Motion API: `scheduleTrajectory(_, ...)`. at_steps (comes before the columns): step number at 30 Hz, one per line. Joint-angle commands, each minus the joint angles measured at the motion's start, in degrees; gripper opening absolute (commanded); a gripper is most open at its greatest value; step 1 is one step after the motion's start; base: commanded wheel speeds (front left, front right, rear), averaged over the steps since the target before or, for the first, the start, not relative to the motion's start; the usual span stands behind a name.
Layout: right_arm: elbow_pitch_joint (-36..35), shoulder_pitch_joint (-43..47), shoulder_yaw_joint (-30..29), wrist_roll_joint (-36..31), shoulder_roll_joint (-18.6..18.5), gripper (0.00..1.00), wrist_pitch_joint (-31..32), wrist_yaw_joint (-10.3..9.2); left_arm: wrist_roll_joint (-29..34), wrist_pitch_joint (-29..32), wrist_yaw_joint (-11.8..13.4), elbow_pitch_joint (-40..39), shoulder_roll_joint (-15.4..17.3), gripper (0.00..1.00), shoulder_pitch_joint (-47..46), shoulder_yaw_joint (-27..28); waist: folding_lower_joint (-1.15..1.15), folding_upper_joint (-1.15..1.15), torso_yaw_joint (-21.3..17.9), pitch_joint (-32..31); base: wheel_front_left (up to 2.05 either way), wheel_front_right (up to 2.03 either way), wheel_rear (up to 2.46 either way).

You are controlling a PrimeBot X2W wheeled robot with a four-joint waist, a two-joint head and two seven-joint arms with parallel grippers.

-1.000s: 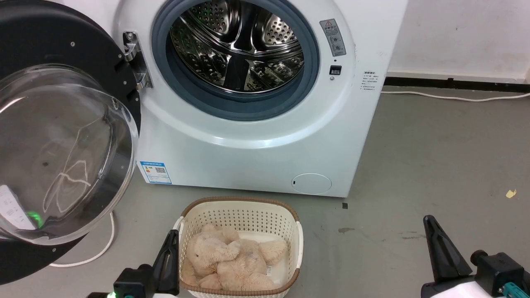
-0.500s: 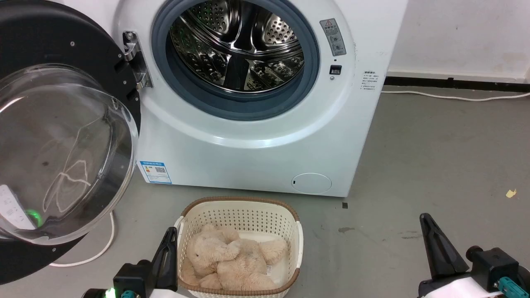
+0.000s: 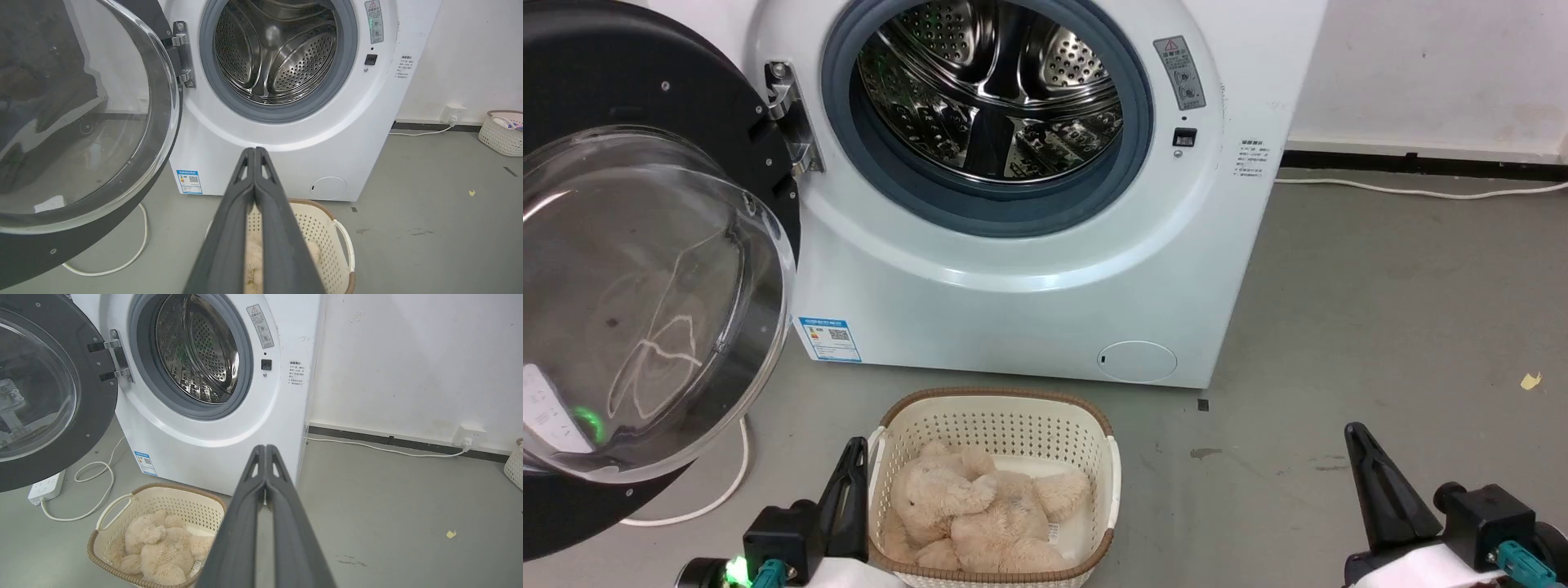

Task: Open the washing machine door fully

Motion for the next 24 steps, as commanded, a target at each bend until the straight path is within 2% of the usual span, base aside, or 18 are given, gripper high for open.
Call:
scheduleTrajectory(1,0.1,-1.2,0.1,-0.6,0.1,0.0,0.3,0.02,0.8,0.4,-0.5,-0.3,-0.4,0.0,-0.7,0.5,0.0,0.0,0.0,0.0,0.0,0.0,0.0)
scheduleTrajectory(24,0.2,-2.2,0.6,-1.5,0.1,0.0,2.7,0.02,3.8,3.0,-2.5,-0.6,-2.0,0.0,-1.7,3.4,0.0,0.0,-0.1,0.1,0.0,0.0,0.0)
